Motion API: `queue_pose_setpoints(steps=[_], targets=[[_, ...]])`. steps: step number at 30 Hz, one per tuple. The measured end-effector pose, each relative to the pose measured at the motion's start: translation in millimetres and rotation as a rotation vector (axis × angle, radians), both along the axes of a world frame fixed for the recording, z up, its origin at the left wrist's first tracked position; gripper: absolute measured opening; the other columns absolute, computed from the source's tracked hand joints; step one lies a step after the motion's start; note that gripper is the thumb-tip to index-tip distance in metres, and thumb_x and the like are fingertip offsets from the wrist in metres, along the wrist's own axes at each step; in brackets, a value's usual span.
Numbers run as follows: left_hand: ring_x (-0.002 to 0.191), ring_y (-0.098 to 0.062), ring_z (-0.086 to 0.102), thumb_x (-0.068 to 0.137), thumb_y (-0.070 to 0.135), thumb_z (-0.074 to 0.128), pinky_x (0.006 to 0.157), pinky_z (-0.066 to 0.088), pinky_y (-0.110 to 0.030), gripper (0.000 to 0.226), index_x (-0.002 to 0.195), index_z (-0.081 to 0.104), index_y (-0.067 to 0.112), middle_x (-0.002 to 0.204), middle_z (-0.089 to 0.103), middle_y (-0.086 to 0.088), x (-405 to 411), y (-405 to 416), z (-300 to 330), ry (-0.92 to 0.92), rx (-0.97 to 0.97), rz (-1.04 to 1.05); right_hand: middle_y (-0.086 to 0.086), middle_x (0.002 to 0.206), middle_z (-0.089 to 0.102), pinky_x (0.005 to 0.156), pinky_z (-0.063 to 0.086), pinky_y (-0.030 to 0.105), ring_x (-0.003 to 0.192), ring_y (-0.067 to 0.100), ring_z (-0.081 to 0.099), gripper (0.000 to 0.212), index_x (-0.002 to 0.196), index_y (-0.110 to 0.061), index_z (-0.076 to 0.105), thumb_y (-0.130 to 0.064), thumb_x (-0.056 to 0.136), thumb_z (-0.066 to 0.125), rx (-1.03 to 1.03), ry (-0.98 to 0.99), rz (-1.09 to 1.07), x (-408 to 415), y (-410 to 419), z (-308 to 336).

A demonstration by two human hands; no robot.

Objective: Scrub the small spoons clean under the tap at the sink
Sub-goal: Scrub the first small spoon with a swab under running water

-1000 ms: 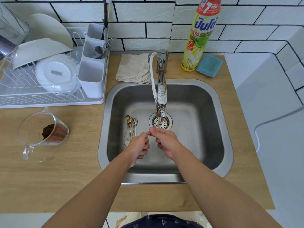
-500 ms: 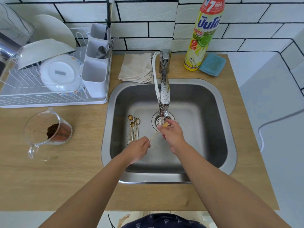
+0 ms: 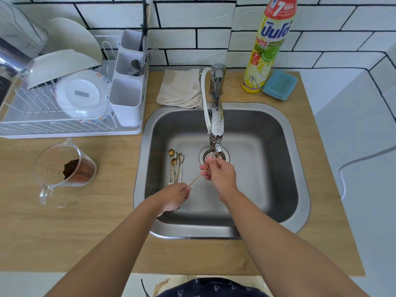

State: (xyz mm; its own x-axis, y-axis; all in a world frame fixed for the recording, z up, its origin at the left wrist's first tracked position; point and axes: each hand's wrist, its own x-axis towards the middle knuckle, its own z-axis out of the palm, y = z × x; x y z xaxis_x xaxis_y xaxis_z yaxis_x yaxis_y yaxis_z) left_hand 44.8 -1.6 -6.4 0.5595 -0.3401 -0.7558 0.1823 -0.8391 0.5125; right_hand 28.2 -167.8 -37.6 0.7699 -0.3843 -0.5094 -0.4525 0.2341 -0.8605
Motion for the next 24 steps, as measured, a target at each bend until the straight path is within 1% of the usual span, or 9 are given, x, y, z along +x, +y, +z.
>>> queue_pose_setpoints(steps=[4, 7, 10, 12, 14, 17, 20, 22, 24], targets=[[0.065, -0.014, 0.041, 0.107, 0.028, 0.035, 0.058, 0.035, -0.024, 0.032, 0.083, 0.053, 0.016, 0.075, 0.049, -0.002, 4, 1, 1, 0.039, -0.016, 0.043, 0.002, 0.089, 0.077, 0.068, 0.057, 0.020, 0.068, 0.004, 0.069, 0.018, 0.109, -0.013, 0.069, -0.012, 0.106, 0.051, 0.043, -0.014, 0.070, -2, -2, 0], [0.064, -0.015, 0.039, 0.106, 0.032, 0.035, 0.056, 0.035, -0.024, 0.032, 0.084, 0.053, 0.016, 0.075, 0.046, -0.003, 4, 1, 0, 0.079, -0.003, 0.056, 0.001, 0.080, 0.078, 0.066, 0.057, 0.021, 0.067, 0.008, 0.070, 0.014, 0.101, -0.013, 0.072, -0.017, 0.103, 0.059, 0.007, -0.021, 0.048, -5, -1, 1], [0.058, -0.012, 0.035, 0.103, 0.042, 0.035, 0.046, 0.031, -0.022, 0.033, 0.085, 0.051, 0.019, 0.073, 0.042, -0.001, 4, -2, 1, 0.143, -0.015, 0.133, 0.002, 0.074, 0.077, 0.060, 0.057, 0.022, 0.060, 0.010, 0.069, 0.029, 0.094, -0.008, 0.070, -0.027, 0.107, 0.052, 0.008, 0.024, -0.031, -4, 0, 4], [0.055, -0.012, 0.032, 0.100, 0.050, 0.037, 0.044, 0.028, -0.021, 0.039, 0.079, 0.051, 0.020, 0.068, 0.041, 0.000, 5, -3, 1, 0.174, -0.015, 0.214, 0.002, 0.081, 0.079, 0.063, 0.057, 0.022, 0.063, 0.009, 0.068, 0.030, 0.104, -0.007, 0.069, -0.027, 0.109, 0.047, 0.116, 0.040, -0.018, -4, -3, 5], [0.050, -0.012, 0.026, 0.097, 0.059, 0.037, 0.043, 0.023, -0.023, 0.051, 0.063, 0.042, 0.021, 0.059, 0.035, 0.002, 7, -1, 1, 0.220, -0.036, 0.293, 0.002, 0.089, 0.078, 0.069, 0.058, 0.020, 0.070, 0.007, 0.068, 0.025, 0.116, -0.008, 0.067, -0.022, 0.109, 0.049, 0.323, 0.013, 0.008, -7, -6, 7], [0.049, -0.013, 0.020, 0.092, 0.069, 0.039, 0.043, 0.016, -0.024, 0.058, 0.055, 0.030, 0.025, 0.056, 0.030, 0.003, 7, 4, -1, 0.322, -0.108, 0.414, 0.004, 0.087, 0.071, 0.071, 0.058, 0.019, 0.073, 0.007, 0.070, 0.012, 0.109, -0.007, 0.068, -0.014, 0.102, 0.061, 0.503, -0.029, 0.017, -9, -9, 13], [0.051, -0.014, 0.017, 0.090, 0.072, 0.043, 0.043, 0.015, -0.026, 0.059, 0.056, 0.028, 0.025, 0.057, 0.026, 0.004, 5, 8, -3, 0.395, -0.176, 0.456, 0.007, 0.081, 0.076, 0.068, 0.060, 0.018, 0.074, 0.009, 0.076, 0.017, 0.101, -0.002, 0.067, -0.017, 0.104, 0.058, 0.440, -0.005, 0.022, -6, -8, 19], [0.053, -0.015, 0.014, 0.090, 0.071, 0.044, 0.043, 0.015, -0.026, 0.059, 0.056, 0.028, 0.025, 0.058, 0.024, 0.003, 5, 10, -4, 0.418, -0.198, 0.471, 0.008, 0.085, 0.079, 0.070, 0.061, 0.020, 0.080, 0.013, 0.078, 0.023, 0.106, -0.002, 0.068, -0.019, 0.107, 0.053, 0.443, -0.002, 0.022, -5, -10, 20], [0.053, -0.016, 0.015, 0.089, 0.072, 0.044, 0.045, 0.015, -0.027, 0.059, 0.057, 0.029, 0.025, 0.058, 0.025, 0.003, 5, 12, -5, 0.428, -0.194, 0.480, 0.008, 0.090, 0.079, 0.072, 0.060, 0.020, 0.084, 0.014, 0.078, 0.016, 0.108, -0.006, 0.068, -0.013, 0.106, 0.054, 0.434, -0.024, 0.050, -6, -11, 20]])
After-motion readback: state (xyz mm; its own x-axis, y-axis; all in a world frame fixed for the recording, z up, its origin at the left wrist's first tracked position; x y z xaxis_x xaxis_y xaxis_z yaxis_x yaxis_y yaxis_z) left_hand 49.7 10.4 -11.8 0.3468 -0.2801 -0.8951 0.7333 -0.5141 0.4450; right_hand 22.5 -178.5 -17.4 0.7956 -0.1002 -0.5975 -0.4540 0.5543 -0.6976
